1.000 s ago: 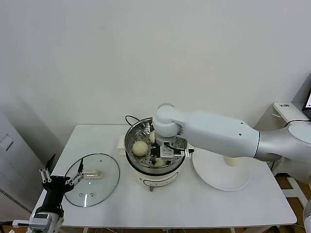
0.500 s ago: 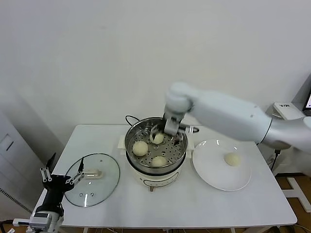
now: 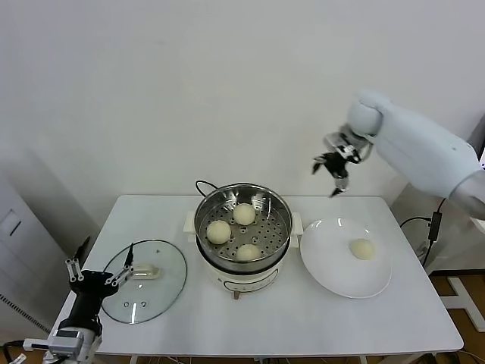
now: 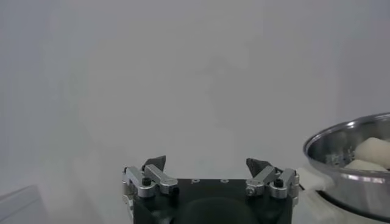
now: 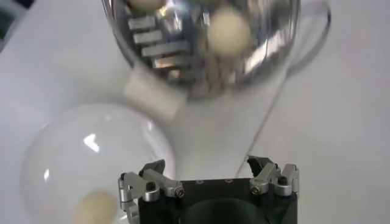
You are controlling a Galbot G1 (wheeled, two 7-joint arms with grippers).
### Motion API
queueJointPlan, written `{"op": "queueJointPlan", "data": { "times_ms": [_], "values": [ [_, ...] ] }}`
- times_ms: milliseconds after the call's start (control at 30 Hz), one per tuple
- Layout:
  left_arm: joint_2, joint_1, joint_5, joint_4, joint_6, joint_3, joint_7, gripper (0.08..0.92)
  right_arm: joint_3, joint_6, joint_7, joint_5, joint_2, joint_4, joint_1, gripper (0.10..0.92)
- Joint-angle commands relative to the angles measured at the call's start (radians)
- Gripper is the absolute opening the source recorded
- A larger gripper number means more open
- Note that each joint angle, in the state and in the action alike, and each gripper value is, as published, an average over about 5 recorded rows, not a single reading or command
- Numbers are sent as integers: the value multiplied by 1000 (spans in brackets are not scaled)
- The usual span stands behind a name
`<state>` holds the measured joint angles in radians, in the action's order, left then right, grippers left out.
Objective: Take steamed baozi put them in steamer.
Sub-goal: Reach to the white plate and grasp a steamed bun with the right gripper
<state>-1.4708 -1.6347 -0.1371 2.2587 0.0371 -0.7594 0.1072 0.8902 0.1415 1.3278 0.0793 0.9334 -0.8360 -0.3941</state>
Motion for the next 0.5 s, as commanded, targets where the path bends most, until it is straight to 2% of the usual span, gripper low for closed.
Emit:
{"op": "queueJointPlan", "data": {
  "times_ms": [33, 500],
  "values": [
    [5, -5, -6, 0, 1, 3, 0, 823, -217, -33, -22, 170, -80, 147, 280, 823],
    [-2, -14, -18, -12, -2, 3, 1, 823, -283, -51, -69, 234, -67, 139, 400, 823]
  ]
}}
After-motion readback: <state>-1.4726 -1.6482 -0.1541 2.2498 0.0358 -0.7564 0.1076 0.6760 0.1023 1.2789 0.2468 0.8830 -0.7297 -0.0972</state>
